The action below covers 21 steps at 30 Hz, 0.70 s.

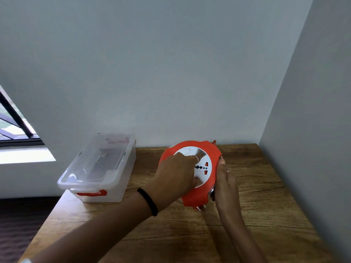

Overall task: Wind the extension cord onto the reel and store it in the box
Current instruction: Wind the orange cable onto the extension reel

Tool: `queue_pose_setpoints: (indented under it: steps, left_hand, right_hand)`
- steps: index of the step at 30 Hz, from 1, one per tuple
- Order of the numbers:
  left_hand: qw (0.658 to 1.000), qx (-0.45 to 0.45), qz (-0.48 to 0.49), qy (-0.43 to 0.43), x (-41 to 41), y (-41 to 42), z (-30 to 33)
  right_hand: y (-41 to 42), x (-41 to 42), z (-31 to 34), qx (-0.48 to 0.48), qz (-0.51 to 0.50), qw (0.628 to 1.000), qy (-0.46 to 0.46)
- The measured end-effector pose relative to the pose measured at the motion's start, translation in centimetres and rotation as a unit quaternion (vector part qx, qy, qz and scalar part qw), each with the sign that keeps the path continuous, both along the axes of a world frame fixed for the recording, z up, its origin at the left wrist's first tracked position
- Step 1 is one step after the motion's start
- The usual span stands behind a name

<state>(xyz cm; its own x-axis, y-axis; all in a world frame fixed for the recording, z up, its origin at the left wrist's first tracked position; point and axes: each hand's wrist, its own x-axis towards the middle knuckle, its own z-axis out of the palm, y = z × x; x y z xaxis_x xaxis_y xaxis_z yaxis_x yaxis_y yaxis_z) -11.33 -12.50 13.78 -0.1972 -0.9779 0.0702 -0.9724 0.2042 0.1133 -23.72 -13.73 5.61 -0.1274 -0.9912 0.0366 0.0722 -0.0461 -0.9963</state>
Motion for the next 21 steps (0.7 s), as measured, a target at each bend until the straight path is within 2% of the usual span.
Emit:
queue_pose_setpoints:
  steps: [5,8,11,14,18,21]
  left_hand:
    - [0.997,-0.003,-0.072,-0.035,0.6,0.2,0.2]
    - [0.986,0.015,-0.132,-0.099,1.3,0.4,0.7]
    - [0.958,0.034,-0.216,-0.187,2.0,0.6,1.7]
    - [0.911,0.023,-0.295,-0.288,2.8,0.5,2.9]
    - [0.849,-0.026,-0.339,-0.406,3.0,0.4,3.8]
    - [0.855,-0.014,-0.327,-0.401,3.1,0.0,4.5]
  right_hand:
    - [0.1,-0.3,0.2,0.026,0.014,0.999,-0.024]
    - [-0.1,-0.6,0.5,0.046,0.047,0.998,-0.014]
    - [-0.2,-1.0,0.7,0.049,0.083,0.995,0.002]
    - [0.1,-0.8,0.3,0.055,0.114,0.992,-0.006]
    - [0.4,-0.4,-0.3,0.081,0.121,0.988,-0.055]
    - [0.0,-0.2,-0.2,0.074,0.117,0.988,-0.071]
